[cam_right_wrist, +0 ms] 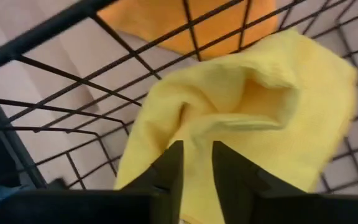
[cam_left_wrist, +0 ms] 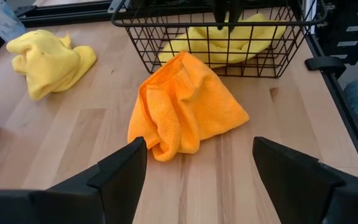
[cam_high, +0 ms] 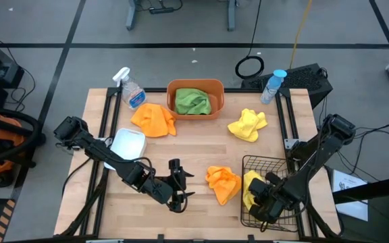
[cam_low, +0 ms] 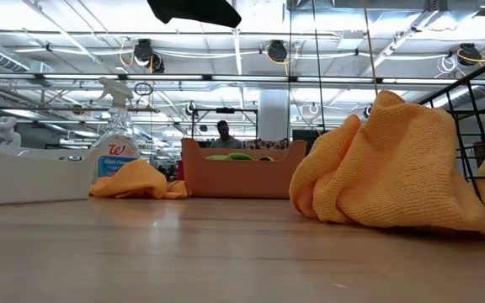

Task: Sort microfiber towel by color & place in baskets
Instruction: Put the bottom yellow microfiber cloth into the black wire basket

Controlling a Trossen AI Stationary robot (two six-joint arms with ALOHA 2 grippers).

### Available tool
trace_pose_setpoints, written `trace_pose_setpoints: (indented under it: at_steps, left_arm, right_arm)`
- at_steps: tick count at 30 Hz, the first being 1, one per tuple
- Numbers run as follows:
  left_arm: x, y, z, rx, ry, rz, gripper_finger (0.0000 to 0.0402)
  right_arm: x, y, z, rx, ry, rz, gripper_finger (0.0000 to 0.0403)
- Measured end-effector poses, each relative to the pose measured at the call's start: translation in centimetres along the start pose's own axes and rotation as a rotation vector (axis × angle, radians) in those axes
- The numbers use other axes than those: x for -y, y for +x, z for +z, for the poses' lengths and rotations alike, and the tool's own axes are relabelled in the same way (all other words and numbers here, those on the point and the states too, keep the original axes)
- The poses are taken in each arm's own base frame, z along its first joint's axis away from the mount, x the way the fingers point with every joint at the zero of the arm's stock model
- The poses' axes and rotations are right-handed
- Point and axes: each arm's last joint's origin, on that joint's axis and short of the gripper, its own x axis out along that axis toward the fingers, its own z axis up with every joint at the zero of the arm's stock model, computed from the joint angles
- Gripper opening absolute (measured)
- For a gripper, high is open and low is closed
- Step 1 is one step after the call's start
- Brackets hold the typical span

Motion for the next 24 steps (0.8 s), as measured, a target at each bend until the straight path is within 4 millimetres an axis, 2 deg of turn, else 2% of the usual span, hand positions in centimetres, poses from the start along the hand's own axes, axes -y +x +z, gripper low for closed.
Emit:
trace_pose_setpoints:
  at_steps: [5,9,19,24]
  left_arm:
    - [0.0,0.0,0.0,0.0,0.0,0.0,0.0296]
    - [0.0,0.0,0.0,-0.001,0.0,-0.001,0.0296]
    - [0.0,0.0,0.0,0.0,0.0,-0.001,0.0296]
    - [0.0,0.0,0.0,0.0,-0.001,-0.001,0.0296]
  right_arm:
    - [0.7,-0.5,0.0,-0.014,-0.04,-0.085,0.0117]
    - [1.7,0.2,-0.3,-0.028,-0.096,-0.161,0.0121]
    - [4.6,3.8,-1.4,-0.019,-0.128,-0.244,0.0081]
    - [5.2,4.2,-1.7,-0.071,-0.075,-0.269,0.005]
